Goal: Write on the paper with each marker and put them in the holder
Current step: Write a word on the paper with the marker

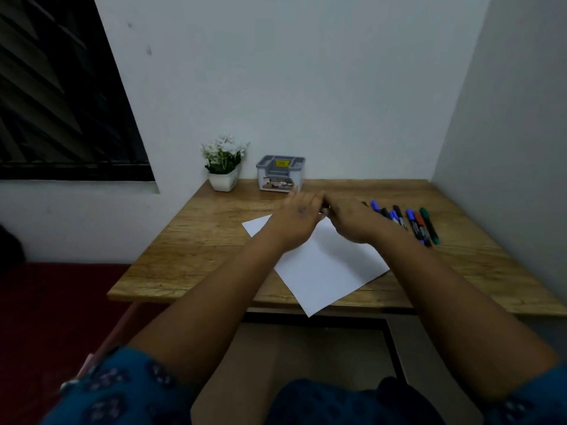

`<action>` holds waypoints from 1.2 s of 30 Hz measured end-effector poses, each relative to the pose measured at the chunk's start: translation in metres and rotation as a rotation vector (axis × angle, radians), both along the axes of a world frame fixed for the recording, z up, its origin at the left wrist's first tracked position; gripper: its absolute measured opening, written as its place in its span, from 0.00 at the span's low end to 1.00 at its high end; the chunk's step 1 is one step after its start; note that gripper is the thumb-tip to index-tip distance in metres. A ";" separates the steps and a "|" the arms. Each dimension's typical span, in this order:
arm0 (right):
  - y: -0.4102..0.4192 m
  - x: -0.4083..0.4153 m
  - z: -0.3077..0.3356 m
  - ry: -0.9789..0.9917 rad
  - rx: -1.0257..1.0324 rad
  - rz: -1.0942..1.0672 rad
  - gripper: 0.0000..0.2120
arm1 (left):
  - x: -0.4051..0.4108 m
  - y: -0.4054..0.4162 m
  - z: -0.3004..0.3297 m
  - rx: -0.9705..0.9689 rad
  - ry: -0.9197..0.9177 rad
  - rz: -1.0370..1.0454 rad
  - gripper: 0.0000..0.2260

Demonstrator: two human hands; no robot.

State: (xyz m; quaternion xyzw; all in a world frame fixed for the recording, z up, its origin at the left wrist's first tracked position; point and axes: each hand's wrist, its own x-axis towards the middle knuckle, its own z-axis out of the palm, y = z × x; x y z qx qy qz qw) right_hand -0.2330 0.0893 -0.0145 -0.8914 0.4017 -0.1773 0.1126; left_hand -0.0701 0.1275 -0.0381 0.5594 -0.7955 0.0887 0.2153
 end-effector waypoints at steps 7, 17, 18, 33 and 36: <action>0.001 -0.007 0.000 0.196 -0.084 0.065 0.12 | 0.020 0.003 -0.006 0.189 0.006 -0.120 0.13; -0.025 0.028 -0.035 -0.580 0.723 0.062 0.13 | 0.104 0.016 -0.039 0.416 0.283 0.281 0.17; -0.024 0.038 -0.037 -0.637 0.802 0.080 0.12 | 0.103 0.020 -0.041 0.404 0.264 0.296 0.18; -0.038 0.133 -0.032 -0.777 0.846 0.135 0.12 | 0.186 -0.014 -0.012 0.875 0.725 0.204 0.20; -0.036 0.149 -0.041 -0.555 0.781 0.277 0.03 | 0.187 -0.026 -0.007 0.970 0.586 0.176 0.21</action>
